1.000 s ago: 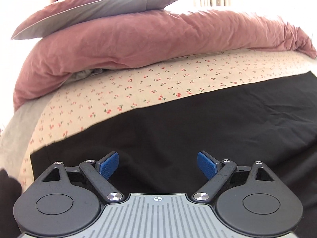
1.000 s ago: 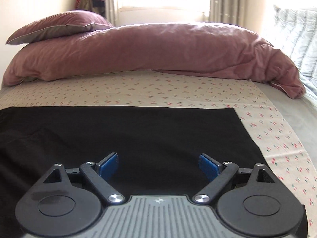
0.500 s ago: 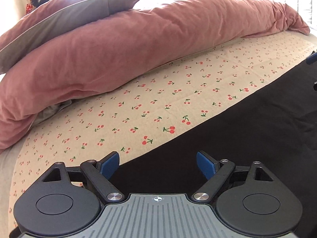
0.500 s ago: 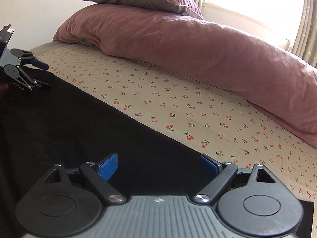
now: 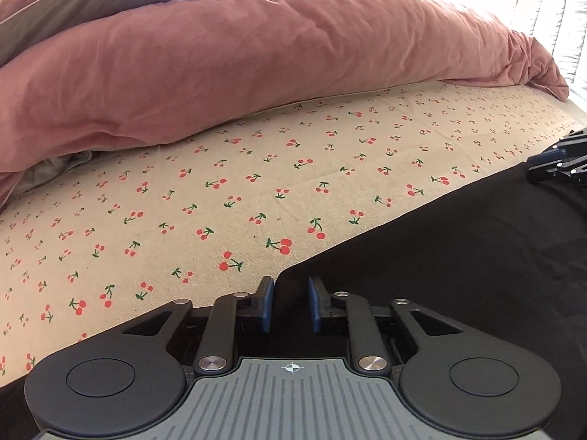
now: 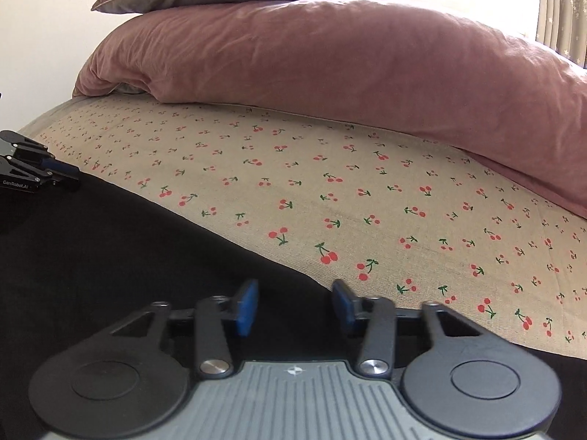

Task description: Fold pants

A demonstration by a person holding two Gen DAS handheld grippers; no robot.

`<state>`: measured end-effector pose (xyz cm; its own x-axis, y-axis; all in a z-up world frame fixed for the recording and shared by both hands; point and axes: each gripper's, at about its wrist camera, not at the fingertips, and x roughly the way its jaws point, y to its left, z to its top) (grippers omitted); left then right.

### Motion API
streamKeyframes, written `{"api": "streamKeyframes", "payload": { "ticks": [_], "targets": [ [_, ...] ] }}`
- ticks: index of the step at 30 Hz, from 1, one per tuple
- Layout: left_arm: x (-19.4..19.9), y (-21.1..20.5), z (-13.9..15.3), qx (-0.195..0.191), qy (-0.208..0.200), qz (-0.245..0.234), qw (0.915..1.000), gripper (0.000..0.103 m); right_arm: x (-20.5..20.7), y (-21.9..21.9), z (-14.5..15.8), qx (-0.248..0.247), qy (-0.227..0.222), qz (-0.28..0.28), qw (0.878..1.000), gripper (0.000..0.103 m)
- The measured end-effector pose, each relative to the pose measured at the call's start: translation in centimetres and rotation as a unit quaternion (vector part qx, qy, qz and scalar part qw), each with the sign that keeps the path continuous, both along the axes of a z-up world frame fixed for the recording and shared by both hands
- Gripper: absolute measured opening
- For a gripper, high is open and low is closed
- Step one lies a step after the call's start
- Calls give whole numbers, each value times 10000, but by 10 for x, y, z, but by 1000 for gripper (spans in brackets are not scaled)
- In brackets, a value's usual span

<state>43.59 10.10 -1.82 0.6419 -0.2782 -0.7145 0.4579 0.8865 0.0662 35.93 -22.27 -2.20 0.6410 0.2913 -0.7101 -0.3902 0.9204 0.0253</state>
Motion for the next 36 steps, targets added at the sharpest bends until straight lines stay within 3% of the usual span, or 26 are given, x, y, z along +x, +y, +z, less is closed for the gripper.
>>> {"api": "streamKeyframes", "payload": {
  "ticks": [1,3,6,10,16,21,23,27,29,32,34,36],
  "targets": [
    [-1,-3,1,-6,-4,106,9999,7,-2,3,1,-51,-25,-98,9999,5],
    [-5,-8,4,2,-33,389,9992,4,-6,12,3,-222,-93,-309,9992,1],
    [-15,-14,16,4,-182,777,9968,3,-17,23,14,-438,-360,-555,9968,0],
    [-44,-7,45,-288,-404,1022,9935,3,-45,18,46,-227,-624,-817,9944,0],
    [-115,10,78,-531,-678,1091,9903,3,-114,-1,89,-131,-996,-1108,9888,0],
    [-181,29,78,-897,-708,1201,9862,3,-163,-18,91,130,-787,-1139,9903,0],
    [-204,38,72,-1086,-654,1262,9839,3,-174,-23,89,365,-623,-1225,9898,4],
    [-243,51,56,-1410,-339,1305,9808,3,-185,-31,78,891,-324,-1472,9846,40],
    [-255,54,42,-1453,63,1300,9808,3,-180,-35,72,1046,-198,-1578,9817,41],
    [-261,51,18,-1191,571,1107,9850,3,-166,-39,64,1207,76,-1831,9756,45],
    [-264,51,17,-1111,484,886,9887,6,-154,-39,58,1378,240,-2006,9696,51],
    [-269,61,22,-1407,406,851,9855,12,-139,-35,51,1542,384,-2179,9630,62]
  ]
}}
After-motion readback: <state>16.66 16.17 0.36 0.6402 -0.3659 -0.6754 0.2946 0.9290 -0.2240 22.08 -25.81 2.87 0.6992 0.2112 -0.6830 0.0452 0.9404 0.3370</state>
